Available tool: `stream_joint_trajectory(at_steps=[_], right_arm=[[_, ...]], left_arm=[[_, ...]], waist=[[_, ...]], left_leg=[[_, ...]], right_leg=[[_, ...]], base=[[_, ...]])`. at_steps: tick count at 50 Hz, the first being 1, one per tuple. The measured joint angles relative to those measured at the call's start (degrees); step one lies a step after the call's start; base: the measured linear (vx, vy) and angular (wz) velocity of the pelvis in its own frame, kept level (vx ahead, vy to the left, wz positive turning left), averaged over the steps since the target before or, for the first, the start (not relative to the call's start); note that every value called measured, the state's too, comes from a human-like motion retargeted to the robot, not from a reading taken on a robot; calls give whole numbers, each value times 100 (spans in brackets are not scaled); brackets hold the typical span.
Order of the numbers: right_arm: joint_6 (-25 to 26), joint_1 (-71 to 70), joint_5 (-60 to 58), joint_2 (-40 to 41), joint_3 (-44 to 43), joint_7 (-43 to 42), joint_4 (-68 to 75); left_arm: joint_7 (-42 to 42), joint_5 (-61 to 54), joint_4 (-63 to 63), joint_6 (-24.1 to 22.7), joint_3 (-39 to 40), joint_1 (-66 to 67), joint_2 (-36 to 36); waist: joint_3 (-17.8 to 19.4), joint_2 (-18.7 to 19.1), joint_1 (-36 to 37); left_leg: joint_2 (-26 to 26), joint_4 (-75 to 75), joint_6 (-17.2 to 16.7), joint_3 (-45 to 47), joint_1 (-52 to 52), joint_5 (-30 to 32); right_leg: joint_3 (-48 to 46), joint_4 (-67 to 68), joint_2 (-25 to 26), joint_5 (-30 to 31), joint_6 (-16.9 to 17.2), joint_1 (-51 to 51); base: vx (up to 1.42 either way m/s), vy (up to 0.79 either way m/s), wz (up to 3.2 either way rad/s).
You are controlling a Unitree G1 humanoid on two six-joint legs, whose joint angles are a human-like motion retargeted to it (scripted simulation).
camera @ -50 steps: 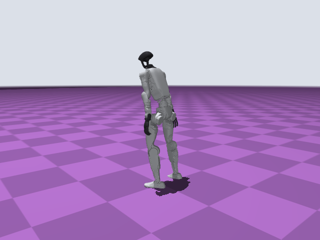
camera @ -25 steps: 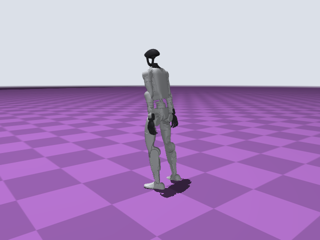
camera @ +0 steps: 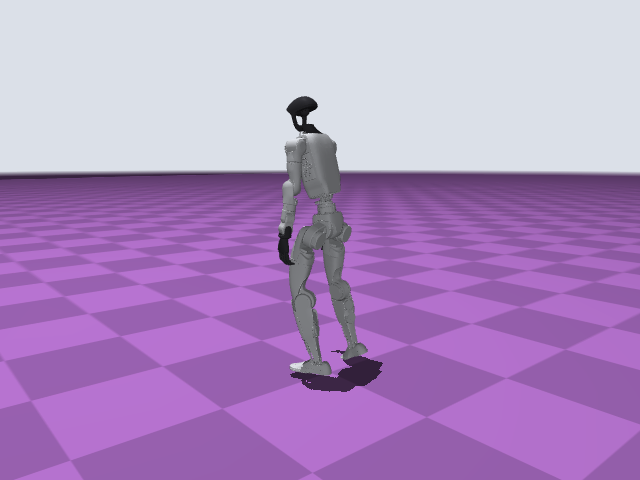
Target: In place motions
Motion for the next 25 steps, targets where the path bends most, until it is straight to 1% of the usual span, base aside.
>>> stream_joint_trajectory(at_steps=[4, 5, 7, 8, 9, 10, 12, 13, 14, 15, 17, 18, 20, 22, 25], right_arm=[[-282, 686, 86, -94, 121, 89, 228], [-347, 874, 55, -141, 185, 176, 342], [-356, 1264, -176, -209, 370, 355, 572], [-331, 1464, -328, -254, 457, 450, 695], [-258, 1610, -520, -305, 452, 561, 843], [-161, 1731, -733, -359, 400, 681, 1002], [258, 1854, -986, -280, 137, 827, 1275], [382, 1923, -873, -216, 105, 813, 1385], [430, 2009, -657, -181, 86, 787, 1421], [439, 2104, -389, -161, 75, 755, 1421], [320, 2285, 59, -214, 27, 812, 1421], [339, 2367, 209, -205, -36, 809, 1421], [375, 2528, 284, -144, -253, 864, 1421], [251, 2486, 336, -110, -394, 947, 1421], [4, 2276, 496, -99, -210, 855, 1421]], left_arm=[[295, -235, -26, -254, -139, 687, -154], [391, -213, -8, -353, -210, 883, -165], [653, 109, 47, -417, -197, 1264, -156], [786, 300, 88, -410, -175, 1441, -135], [889, 491, 165, -339, -158, 1538, -116], [977, 682, 260, -237, -145, 1594, -99], [1284, 901, 734, 254, -25, 1479, -173], [1510, 831, 987, 453, 53, 1452, -190], [1661, 661, 1161, 542, 106, 1455, -165], [1774, 441, 1296, 574, 148, 1472, -119], [1527, 196, 1302, 319, 124, 1702, -43], [1455, 216, 1280, 280, 181, 1801, -89], [1476, 463, 1186, 360, 402, 2008, -224], [1560, 546, 1119, 351, 462, 2040, -265], [1518, 294, 1132, 214, 314, 1932, -165]], waist=[[-32, 54, -96], [-1, 54, -100], [-99, 32, -93], [-265, 11, -116], [-423, 7, -114], [-578, 12, -101], [-387, 45, -43], [-247, 40, -10], [-125, 17, 14], [-11, -14, 33], [-105, 12, -59], [-230, 38, -117], [-538, 87, -180], [-535, 114, -144], [-368, 101, -118]], left_leg=[[-138, -1570, -413, 151, 893, 764], [-206, -1944, -485, 149, 1171, 944], [-330, -2386, -515, 389, 1515, 1135], [-365, -2484, -538, 740, 1584, 1116], [-424, -2451, -487, 584, 1475, 1090], [-495, -2352, -400, 175, 1276, 1061], [-391, -2116, -390, -45, 1171, 1026], [-357, -2112, -379, 79, 1273, 1015], [-339, -2123, -379, 153, 1390, 1000], [-329, -2141, -386, 200, 1514, 983], [-329, -2166, -409, 142, 1525, 989], [-353, -2193, -401, 128, 1497, 988], [-384, -2210, -366, 84, 1402, 974], [-382, -2172, -330, 36, 1405, 947], [-358, -2110, -287, 131, 1549, 880]], right_leg=[[-685, -1411, 18, -1064, 719, 849], [-851, -1691, 36, -1315, 880, 1087], [-1093, -1979, 124, -1569, 1118, 1332], [-1350, -1991, 149, -1568, 1123, 1335], [-1136, -1905, 153, -1501, 1046, 1205], [-686, -1770, 147, -1402, 929, 1008], [-589, -1672, 99, -1274, 835, 1027], [-806, -1683, 103, -1271, 823, 1146], [-869, -1698, 119, -1283, 825, 1257], [-856, -1714, 140, -1303, 836, 1365], [-816, -1744, 135, -1310, 846, 1384], [-871, -1770, 144, -1319, 826, 1360], [-894, -1787, 165, -1298, 777, 1276], [-860, -1763, 184, -1246, 721, 1282], [-866, -1707, 183, -1196, 642, 1409]], base=[[7, -5, 49], [23, -2, 25], [31, 2, 6], [29, 9, 8], [22, 13, 12], [8, 8, 16], [-6, -4, 4], [-13, -12, -5], [-14, -14, -17], [-7, -6, -10], [7, 6, 8], [24, 12, 17], [27, 9, 14], [2, 2, 0], [-5, -1, -10]])
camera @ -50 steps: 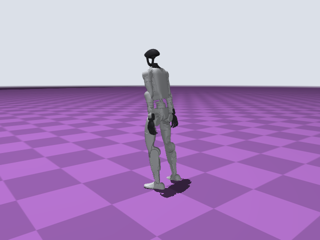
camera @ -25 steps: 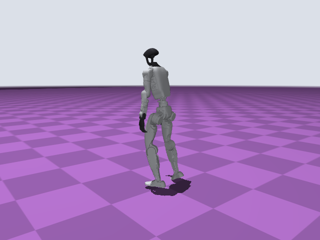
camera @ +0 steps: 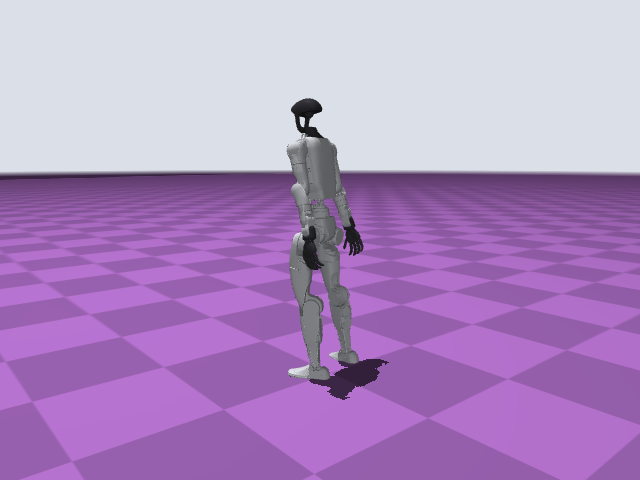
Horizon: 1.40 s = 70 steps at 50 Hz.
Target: In place motions
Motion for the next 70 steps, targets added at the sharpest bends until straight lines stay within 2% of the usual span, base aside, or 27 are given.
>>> stream_joint_trajectory(at_steps=[5, 10, 13, 16, 20, 24, 27, 31, 34, 38, 40, 42, 43, 45, 48, 50, 52, 55, 57, 62, 70], right_arm=[[-39, -422, -345, 5, 322, -105, -276], [53, -1128, -396, -36, 615, 25, -783], [-3, -1718, -453, -108, 893, -8, -961], [118, -2410, -667, -122, 1160, -75, -853], [317, -2996, -1000, -172, 985, 6, -681], [237, -3039, -962, -194, 953, -726, -779], [170, -2947, -1073, -98, 944, -838, -934], [-38, -2446, -955, 0, 912, -738, -1343], [-351, -1882, -745, 27, 786, -812, -1585], [-831, -1152, -621, -44, 699, -976, -1427], [-946, -819, -737, -97, 724, -1062, -1179], [-908, -571, -982, -150, 701, -1102, -831], [-834, -464, -1117, -189, 657, -1105, -623], [-534, -339, -1409, -237, 411, -1067, -148], [44, -65, -1049, -131, 147, -859, 0], [-49, 104, -500, -158, 135, -713, 0], [-117, 291, -195, -137, 65, -465, 0], [164, 526, -234, -55, -259, -144, 0], [250, 536, -177, -26, -389, 2, 0], [378, 181, -3, -33, -200, 141, 0], [593, -536, -725, -23, 76, 794, -610]], left_arm=[[-170, 184, -12, 136, -112, -362, 57], [-319, 177, -214, 38, -385, -1108, 116], [-389, 209, -505, -83, -399, -1549, 169], [-651, 304, -748, -339, -337, -1956, 371], [-1135, 730, -817, -226, -90, -2602, 479], [-1171, 538, -710, -400, -111, -2790, 506], [-1108, 442, -743, -431, -32, -2660, 487], [-1045, 442, -777, -474, -24, -2248, 381], [-962, 284, -741, -458, -161, -1829, 264], [-943, 309, -630, -523, -402, -1152, 128], [-943, 606, -607, -535, -442, -727, 100], [-725, 996, -562, -431, -353, -383, 73], [-566, 1142, -506, -358, -314, -239, 70], [-268, 1384, -292, -50, -137, -76, 3], [175, 1036, 241, 363, 168, -119, -170], [-70, 583, 311, 50, 250, -10, -116], [-421, 388, 202, -140, 331, 189, -110], [-465, 529, 32, -82, 726, 466, -205], [-407, 327, 7, -177, 748, 496, -194], [-672, -28, -31, -214, 772, 226, -64], [-1011, 72, -474, -240, 567, -196, -96]], waist=[[-107, -5, -26], [-77, -41, 49], [4, -2, 335], [112, -47, 228], [152, -64, 165], [210, -154, 276], [184, -111, 255], [131, -90, 258], [12, -105, 285], [-159, -26, 83], [-236, -7, 10], [-418, -19, 6], [-583, -34, 10], [-781, 17, -24], [-330, 49, 9], [-95, 37, 51], [-199, 29, 3], [-610, 51, -30], [-694, 35, 38], [-581, -42, 81], [-669, -140, 247]], left_leg=[[69, 359, 87, 3, -126, -222], [209, 1491, 327, -100, -850, -816], [624, 2323, 412, 137, -1323, -1261], [890, 3436, 508, 77, -1911, -1745], [930, 4615, 689, -235, -2585, -2127], [862, 4994, 738, -326, -2669, -2175], [841, 4662, 686, -297, -2481, -2073], [632, 3416, 491, -256, -1941, -1565], [419, 2168, 294, -137, -1447, -986], [212, 622, -40, -107, -674, -258], [92, 24, -127, -74, -307, 36], [-6, -318, -178, 272, -116, 176], [-57, -358, -157, 506, -121, 126], [-85, -153, -68, -199, -453, 100], [-20, -65, -28, -77, -204, 81], [0, -94, -46, 3, 27, 60], [-12, -81, -52, -91, 31, 49], [-79, -85, 7, -263, -78, 44], [-107, -99, 35, -277, -55, 43], [-128, -42, 72, -248, 91, 22], [-291, -89, 192, -276, 120, 124]], right_leg=[[81, 155, -33, 195, -130, -41], [55, 723, -262, 719, -341, -445], [679, 1874, -265, 1328, -627, -1202], [951, 2900, -283, 1775, -975, -1771], [1165, 4113, -403, 2106, -1510, -2421], [1273, 4544, -494, 2387, -1666, -2547], [1266, 4218, -415, 2331, -1577, -2380], [1073, 2933, -294, 1955, -1140, -1803], [815, 1695, -226, 1397, -665, -1297], [246, 395, -197, 312, -18, -603], [-11, -43, -144, -147, 219, -339], [-328, -245, -67, -360, 388, -227], [-412, -197, -45, -303, 364, -298], [346, 15, -53, -122, 151, -552], [14, 41, -44, -2, 39, -217], [51, 38, -19, 6, 4, -2], [-14, 17, -25, 36, -44, 55], [-52, -8, -7, 83, -122, 14], [-107, -14, 1, 92, -173, 44], [-188, 0, -17, 70, -264, 232], [-183, -32, -123, -164, -384, 214]], base=[[1, 1, -1], [-13, 0, 1], [-23, 1, -83], [-22, -1, -36], [-7, 2, 21], [1, 0, -1], [1, 1, -16], [3, -2, -3], [-1, -1, 8], [5, 0, 58], [22, 1, 30], [24, 5, -9], [21, 8, -4], [15, 8, 16], [-9, -1, 14], [-16, 2, -2], [13, 5, 28], [28, 7, 30], [7, 2, 8], [-1, 3, 3], [-1, 12, -6]])
